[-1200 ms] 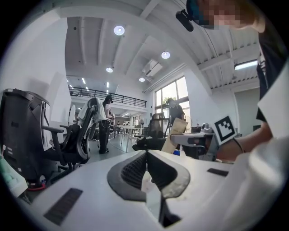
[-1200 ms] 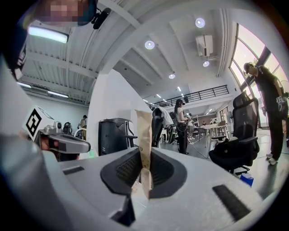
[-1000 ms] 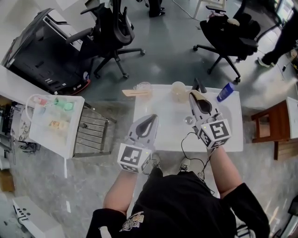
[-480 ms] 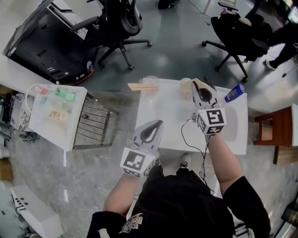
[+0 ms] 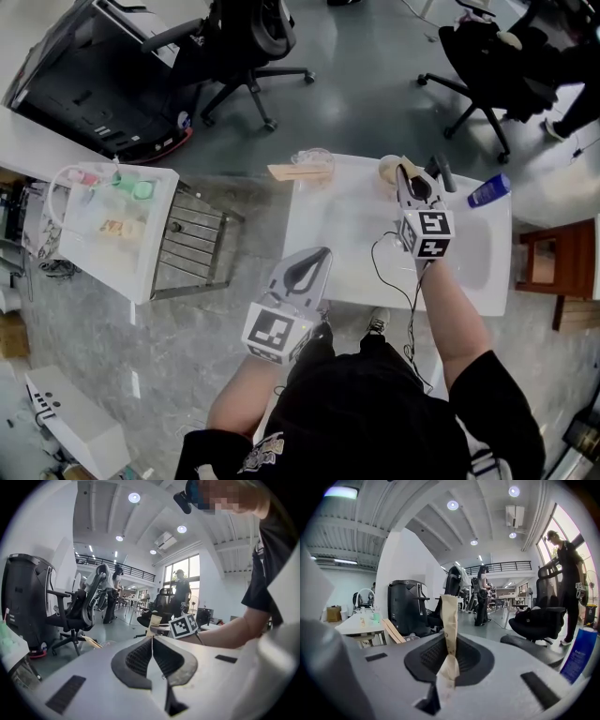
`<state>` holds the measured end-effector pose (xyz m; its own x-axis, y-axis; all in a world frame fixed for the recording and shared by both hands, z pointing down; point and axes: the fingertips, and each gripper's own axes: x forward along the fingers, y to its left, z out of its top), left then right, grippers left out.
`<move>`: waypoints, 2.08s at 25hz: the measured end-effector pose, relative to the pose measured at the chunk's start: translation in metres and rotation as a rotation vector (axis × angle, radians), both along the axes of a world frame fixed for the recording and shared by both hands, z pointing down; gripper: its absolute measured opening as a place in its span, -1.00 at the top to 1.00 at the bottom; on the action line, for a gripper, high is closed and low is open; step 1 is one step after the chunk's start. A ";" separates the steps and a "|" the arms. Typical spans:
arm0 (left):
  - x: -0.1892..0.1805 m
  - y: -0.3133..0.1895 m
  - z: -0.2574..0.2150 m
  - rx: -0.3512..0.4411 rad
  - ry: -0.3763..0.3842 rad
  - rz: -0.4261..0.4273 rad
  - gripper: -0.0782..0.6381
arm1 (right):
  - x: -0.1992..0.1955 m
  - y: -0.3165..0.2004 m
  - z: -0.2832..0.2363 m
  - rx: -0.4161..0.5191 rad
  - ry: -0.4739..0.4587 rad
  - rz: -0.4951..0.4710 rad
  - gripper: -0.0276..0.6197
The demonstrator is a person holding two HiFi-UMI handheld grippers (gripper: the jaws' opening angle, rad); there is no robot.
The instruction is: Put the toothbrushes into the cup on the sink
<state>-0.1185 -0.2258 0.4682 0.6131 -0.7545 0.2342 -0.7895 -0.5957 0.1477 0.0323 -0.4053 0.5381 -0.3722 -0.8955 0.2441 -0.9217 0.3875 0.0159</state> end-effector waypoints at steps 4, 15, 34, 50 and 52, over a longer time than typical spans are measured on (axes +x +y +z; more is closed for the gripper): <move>-0.005 -0.005 0.005 -0.013 0.001 0.013 0.76 | 0.001 -0.004 0.016 -0.033 -0.004 0.023 0.79; -0.008 -0.019 0.007 -0.020 0.004 0.050 0.76 | 0.001 -0.011 0.035 -0.083 -0.027 0.046 0.76; 0.003 -0.020 -0.014 0.031 0.037 0.122 0.76 | -0.002 0.025 -0.024 0.026 -0.069 0.034 0.30; 0.069 0.003 -0.032 0.041 0.157 0.414 0.76 | 0.020 0.176 -0.127 0.161 -0.027 0.092 0.89; 0.078 0.013 -0.032 0.032 0.170 0.428 0.76 | 0.024 0.190 -0.128 0.155 -0.025 0.090 0.90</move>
